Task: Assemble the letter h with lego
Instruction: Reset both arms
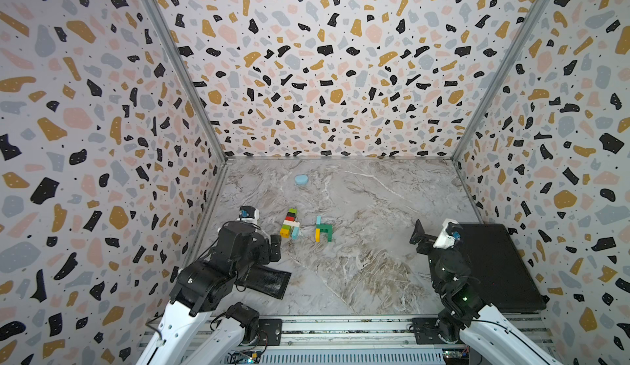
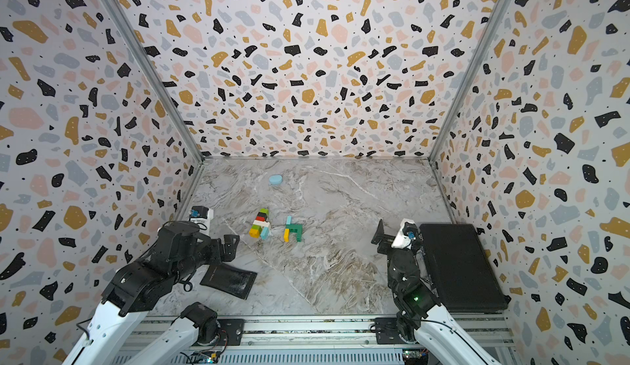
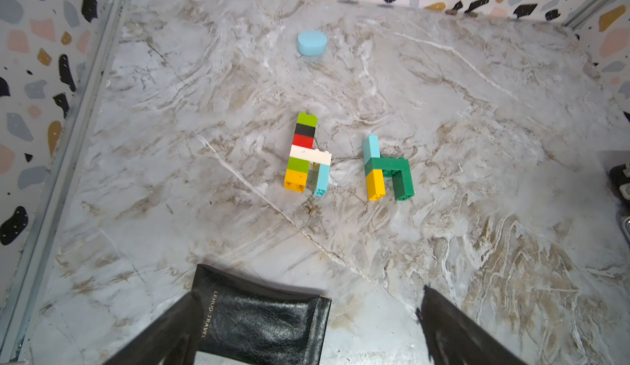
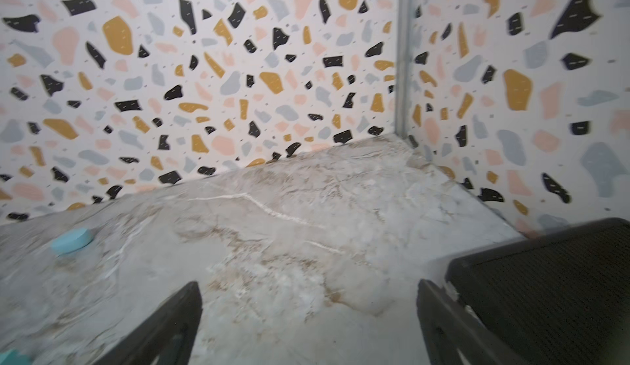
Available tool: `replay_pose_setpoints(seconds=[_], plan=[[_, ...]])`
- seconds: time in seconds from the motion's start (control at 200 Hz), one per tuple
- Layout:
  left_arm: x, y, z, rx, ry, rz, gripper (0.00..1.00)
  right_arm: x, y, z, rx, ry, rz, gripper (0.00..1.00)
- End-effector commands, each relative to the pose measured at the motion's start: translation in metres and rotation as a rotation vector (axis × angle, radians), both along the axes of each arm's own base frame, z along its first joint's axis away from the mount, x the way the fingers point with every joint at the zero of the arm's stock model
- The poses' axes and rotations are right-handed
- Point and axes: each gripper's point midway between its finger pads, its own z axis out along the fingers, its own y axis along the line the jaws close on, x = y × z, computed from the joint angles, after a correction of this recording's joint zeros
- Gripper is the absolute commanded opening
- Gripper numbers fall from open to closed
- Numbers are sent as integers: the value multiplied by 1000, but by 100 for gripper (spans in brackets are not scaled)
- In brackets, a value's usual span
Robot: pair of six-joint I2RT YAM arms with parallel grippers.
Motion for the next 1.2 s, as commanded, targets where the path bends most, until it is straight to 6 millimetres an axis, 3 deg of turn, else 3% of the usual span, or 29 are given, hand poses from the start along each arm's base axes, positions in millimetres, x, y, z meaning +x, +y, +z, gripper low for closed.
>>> replay_pose_setpoints(seconds=[0.0, 0.075, 0.195, 0.295, 0.405, 0.516, 0.611, 0.706, 0.766, 0.821, 0.881, 0.946, 1.001, 1.031, 1.091, 1.196], plan=[[7, 14, 7, 51, -84, 59, 99, 1, -20, 16, -15, -38, -128, 99], [7, 21, 10, 62, -121, 88, 99, 8, -19, 14, -49, 30, -151, 99], [3, 35, 26, 45, -216, 155, 99, 30, 6, 7, -180, 155, -49, 99], [16, 27, 48, -36, -361, 147, 99, 48, 12, -3, -318, 321, -55, 99], [48, 14, 71, -51, -404, 163, 99, 56, 11, -15, -357, 398, -64, 99], [100, 4, 72, -39, -318, 204, 99, 55, -4, -26, -255, 415, -70, 99], [139, 21, 54, -78, -259, 320, 99, 50, -30, -33, -168, 417, -125, 99], [157, 65, 15, -66, -230, 503, 99, 45, -49, -35, -127, 402, -178, 99], [154, 101, -21, -51, -190, 628, 99, 45, -53, -35, -133, 399, -188, 99], [144, 131, -58, -202, -100, 759, 99, 46, -55, -35, -155, 405, -193, 99], [141, 152, -78, -214, -116, 835, 99, 48, -54, -36, -188, 418, -184, 99], [127, 170, -103, -157, -69, 926, 99, 48, -56, -51, -240, 409, -178, 100], [120, 179, -108, -96, -43, 958, 99, 47, -56, -66, -275, 356, -164, 100], [120, 182, -108, -59, -43, 949, 99, 48, -58, -59, -292, 303, -179, 99], [117, 186, -108, 2, -49, 938, 99, 48, -51, -64, -281, 334, -120, 99], [114, 187, -121, 77, -21, 889, 99, 44, -61, -61, -279, 316, -182, 99]])
